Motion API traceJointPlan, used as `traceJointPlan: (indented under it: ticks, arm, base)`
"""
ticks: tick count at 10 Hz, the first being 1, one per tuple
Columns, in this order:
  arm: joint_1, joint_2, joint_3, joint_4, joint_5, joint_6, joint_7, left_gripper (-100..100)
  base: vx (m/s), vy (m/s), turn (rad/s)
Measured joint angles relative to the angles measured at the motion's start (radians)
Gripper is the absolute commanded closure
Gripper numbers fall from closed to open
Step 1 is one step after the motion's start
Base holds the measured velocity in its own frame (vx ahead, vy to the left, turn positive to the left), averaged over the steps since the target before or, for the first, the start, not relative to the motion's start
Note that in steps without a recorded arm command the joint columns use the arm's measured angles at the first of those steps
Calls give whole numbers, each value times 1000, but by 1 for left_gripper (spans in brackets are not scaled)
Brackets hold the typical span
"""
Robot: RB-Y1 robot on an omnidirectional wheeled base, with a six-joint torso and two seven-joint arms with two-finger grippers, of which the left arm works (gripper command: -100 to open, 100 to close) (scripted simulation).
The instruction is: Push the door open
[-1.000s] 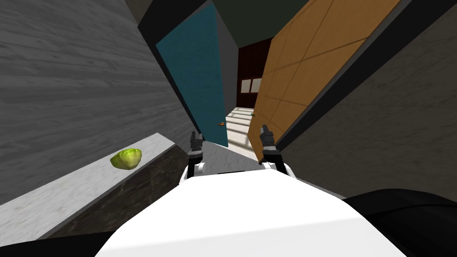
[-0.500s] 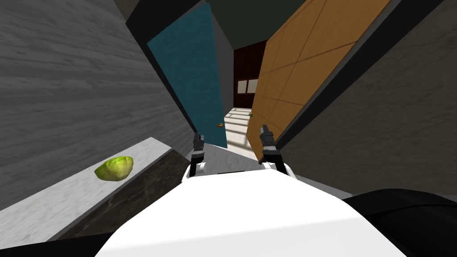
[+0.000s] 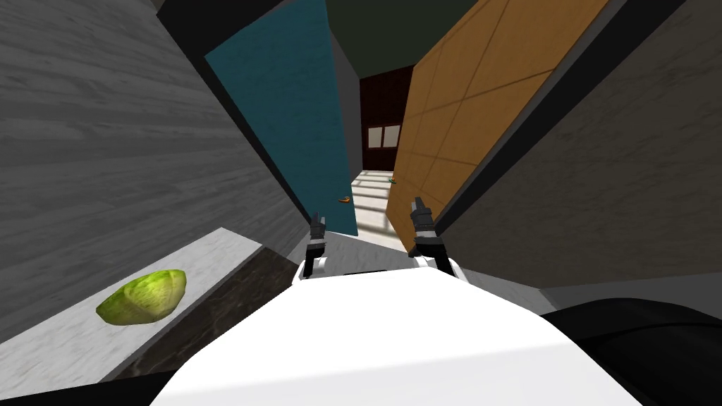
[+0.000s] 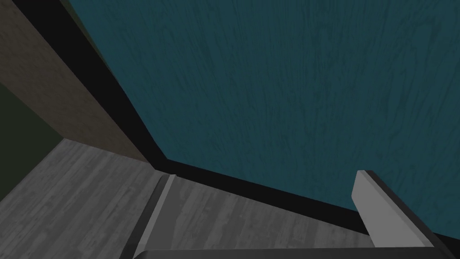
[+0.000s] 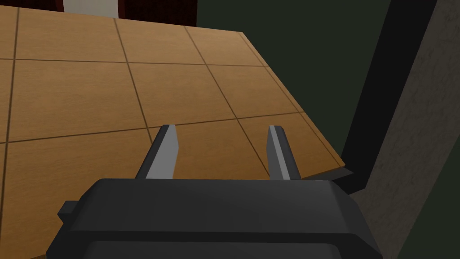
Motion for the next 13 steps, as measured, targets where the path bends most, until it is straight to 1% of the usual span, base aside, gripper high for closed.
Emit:
traceJointPlan:
  ticks: [1, 2, 3, 5, 6, 7, 9, 10, 11, 12, 13]
  arm:
    - [-2, -2, -1, 18, -1, -1, -3, -100]
    - [-17, 1, 3, 53, 0, -6, -2, -100]
    - [-22, 0, 3, 80, -1, -11, -2, -100]
    - [-42, -6, 4, 126, -3, -11, -8, -100]
    - [-48, -6, 5, 153, -4, -17, -9, -100]
    - [-61, -6, 7, 187, -4, -21, -9, -100]
    - [-81, -13, 8, 248, -6, -25, -15, -100]
    - [-95, -14, 11, 289, -6, -33, -16, -100]
    - [-106, -16, 12, 321, -6, -37, -16, -100]
    - [-116, -21, 13, 350, -8, -39, -20, -100]
    - [-128, -20, 15, 377, -8, -37, -19, -100]
  base:
    - [32, 48, -94]
    - [36, 69, -188]
    - [36, 92, -154]
    - [42, 59, -74]
    - [47, 77, -146]
    - [57, 102, -163]
    - [67, 103, -154]
    - [75, 106, -170]
    - [61, 116, -147]
    - [40, 116, -137]
    - [38, 97, -119]
